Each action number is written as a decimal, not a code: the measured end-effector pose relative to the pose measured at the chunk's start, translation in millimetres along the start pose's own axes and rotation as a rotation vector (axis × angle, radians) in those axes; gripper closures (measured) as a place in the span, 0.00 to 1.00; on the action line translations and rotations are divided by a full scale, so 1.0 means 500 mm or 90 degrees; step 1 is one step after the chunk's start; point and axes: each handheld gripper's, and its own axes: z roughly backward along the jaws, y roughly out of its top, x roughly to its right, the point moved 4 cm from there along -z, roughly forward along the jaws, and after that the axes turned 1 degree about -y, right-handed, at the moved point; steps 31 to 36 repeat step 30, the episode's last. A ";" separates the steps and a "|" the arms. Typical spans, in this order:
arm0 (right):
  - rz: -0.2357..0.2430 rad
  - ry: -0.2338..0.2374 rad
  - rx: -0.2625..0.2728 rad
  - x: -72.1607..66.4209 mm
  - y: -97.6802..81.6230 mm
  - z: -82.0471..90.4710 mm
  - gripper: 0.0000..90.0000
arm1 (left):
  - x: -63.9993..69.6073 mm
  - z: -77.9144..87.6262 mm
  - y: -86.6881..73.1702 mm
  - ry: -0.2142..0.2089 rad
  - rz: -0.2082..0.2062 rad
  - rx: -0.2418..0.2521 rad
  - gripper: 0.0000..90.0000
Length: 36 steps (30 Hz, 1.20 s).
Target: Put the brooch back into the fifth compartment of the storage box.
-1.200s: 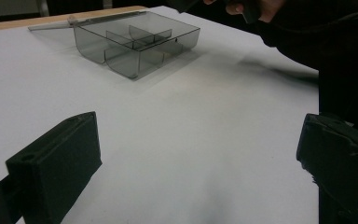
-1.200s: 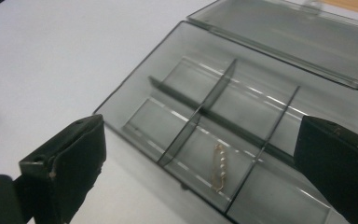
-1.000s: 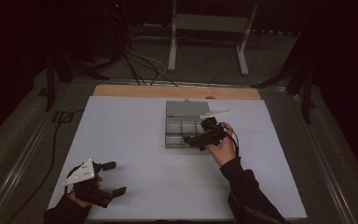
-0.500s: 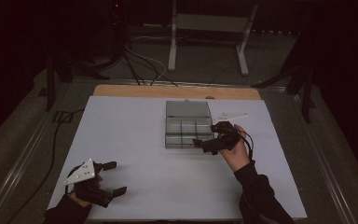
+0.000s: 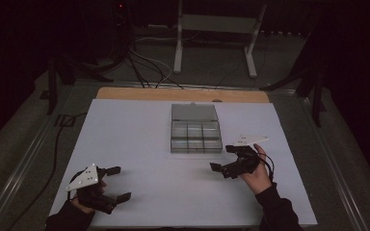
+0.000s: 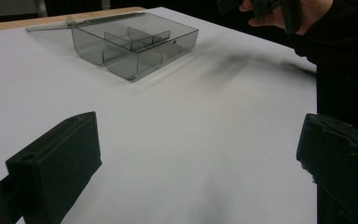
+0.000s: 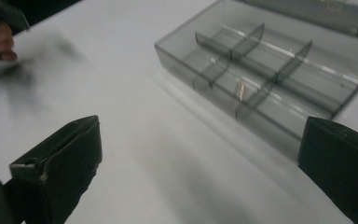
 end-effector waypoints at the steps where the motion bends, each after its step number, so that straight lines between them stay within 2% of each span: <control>1: -0.005 0.005 -0.002 0.001 -0.009 0.002 0.00 | 0.000 0.000 0.000 0.000 0.001 0.001 0.01; 6: 0.002 -0.021 -0.011 0.006 -0.057 0.010 0.00 | 0.000 -0.001 0.000 -0.003 0.001 0.000 0.01; 15: -0.036 -0.026 -0.009 0.023 -0.116 0.041 0.00 | 0.000 -0.003 0.000 -0.005 -0.002 -0.002 0.01; 18: -0.045 -0.038 -0.010 0.027 -0.138 0.055 0.00 | 0.000 -0.004 0.001 -0.007 -0.001 0.000 0.01; 22: -0.057 -0.046 0.006 0.033 -0.159 0.077 0.00 | 0.000 -0.005 0.001 -0.008 -0.002 -0.002 0.01; 28: -0.077 -0.057 0.029 0.046 -0.180 0.101 0.00 | 0.000 -0.007 0.002 -0.010 -0.002 -0.002 0.01; 36: -0.081 -0.057 0.033 0.047 -0.182 0.104 0.00 | 0.000 -0.007 0.002 -0.010 -0.003 -0.002 0.01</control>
